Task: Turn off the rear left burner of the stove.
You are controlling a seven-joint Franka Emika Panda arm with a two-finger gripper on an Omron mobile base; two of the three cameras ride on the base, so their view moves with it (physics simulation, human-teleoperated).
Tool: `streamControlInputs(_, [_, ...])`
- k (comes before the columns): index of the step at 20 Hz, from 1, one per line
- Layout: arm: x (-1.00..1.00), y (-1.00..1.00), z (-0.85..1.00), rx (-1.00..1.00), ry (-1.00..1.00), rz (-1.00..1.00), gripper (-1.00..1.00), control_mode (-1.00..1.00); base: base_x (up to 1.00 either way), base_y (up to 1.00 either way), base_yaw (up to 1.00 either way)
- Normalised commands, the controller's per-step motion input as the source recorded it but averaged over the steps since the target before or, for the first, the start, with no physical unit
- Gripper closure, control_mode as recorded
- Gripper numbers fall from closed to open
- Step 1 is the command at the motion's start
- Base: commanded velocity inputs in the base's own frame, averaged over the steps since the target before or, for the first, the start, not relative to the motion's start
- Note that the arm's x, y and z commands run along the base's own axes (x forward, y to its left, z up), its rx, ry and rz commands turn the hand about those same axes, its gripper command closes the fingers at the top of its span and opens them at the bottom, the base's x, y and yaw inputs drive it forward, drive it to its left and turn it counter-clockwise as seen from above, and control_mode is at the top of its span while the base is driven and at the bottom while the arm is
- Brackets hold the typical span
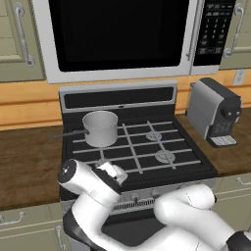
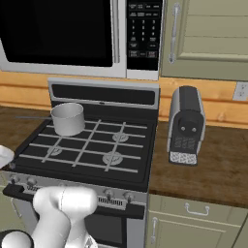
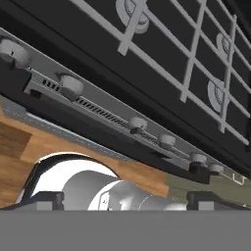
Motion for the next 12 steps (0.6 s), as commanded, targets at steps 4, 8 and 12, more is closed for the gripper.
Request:
streamControlInputs(4, [-0.06,0.0,-0.83,-0.14,-0.34,0.0,-1.0,-1.0,0.0,0.0,0.0])
streamControlInputs(8, [-0.18,0.0,-0.59,-0.11,-0.69,0.04,-1.0,-1.0,0.0,0.0,0.0])
streamControlInputs(12, [-0.32,0.03,-0.43,-0.01,-0.8,0.02,-1.0,-1.0,0.0,0.0,0.0])
